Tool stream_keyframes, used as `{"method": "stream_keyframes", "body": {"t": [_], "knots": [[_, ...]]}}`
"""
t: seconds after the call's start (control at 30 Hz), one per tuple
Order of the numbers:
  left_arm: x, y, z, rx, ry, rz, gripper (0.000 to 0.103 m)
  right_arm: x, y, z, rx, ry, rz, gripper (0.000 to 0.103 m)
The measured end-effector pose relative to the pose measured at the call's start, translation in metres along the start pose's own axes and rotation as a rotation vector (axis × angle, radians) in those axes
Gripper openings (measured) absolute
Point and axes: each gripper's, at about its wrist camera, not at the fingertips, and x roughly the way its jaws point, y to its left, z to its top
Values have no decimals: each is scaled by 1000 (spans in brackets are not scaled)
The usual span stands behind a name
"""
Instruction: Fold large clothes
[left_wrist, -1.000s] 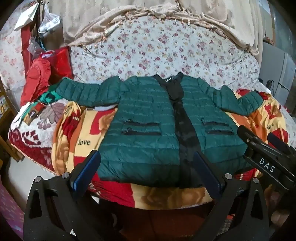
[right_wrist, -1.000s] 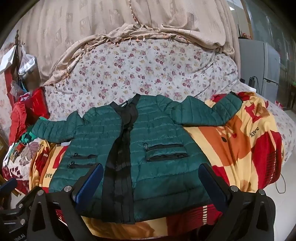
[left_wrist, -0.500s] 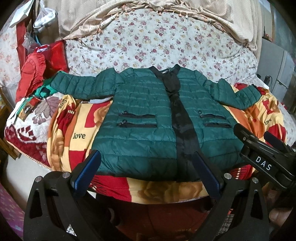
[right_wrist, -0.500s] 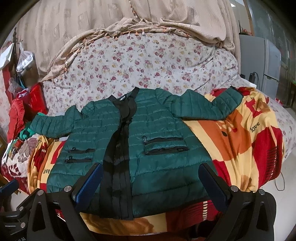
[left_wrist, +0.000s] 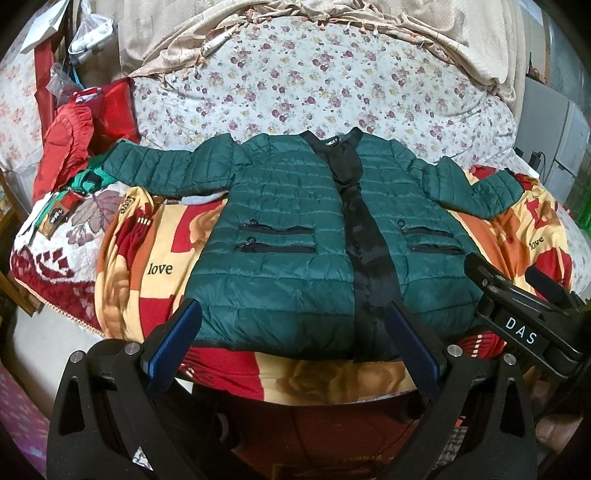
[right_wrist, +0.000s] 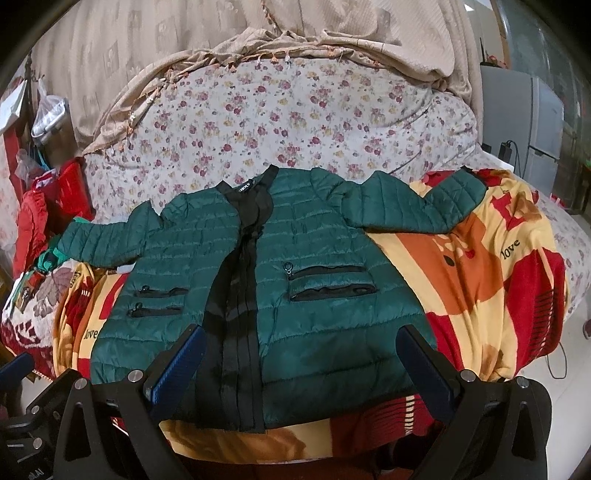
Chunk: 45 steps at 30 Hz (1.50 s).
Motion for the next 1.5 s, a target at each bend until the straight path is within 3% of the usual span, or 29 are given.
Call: {"method": "stream_keyframes", "body": {"t": [1.5], "knots": [[18,3,-8,-15,44,0,100,21,-1,-8,-3,71,16,102]]}}
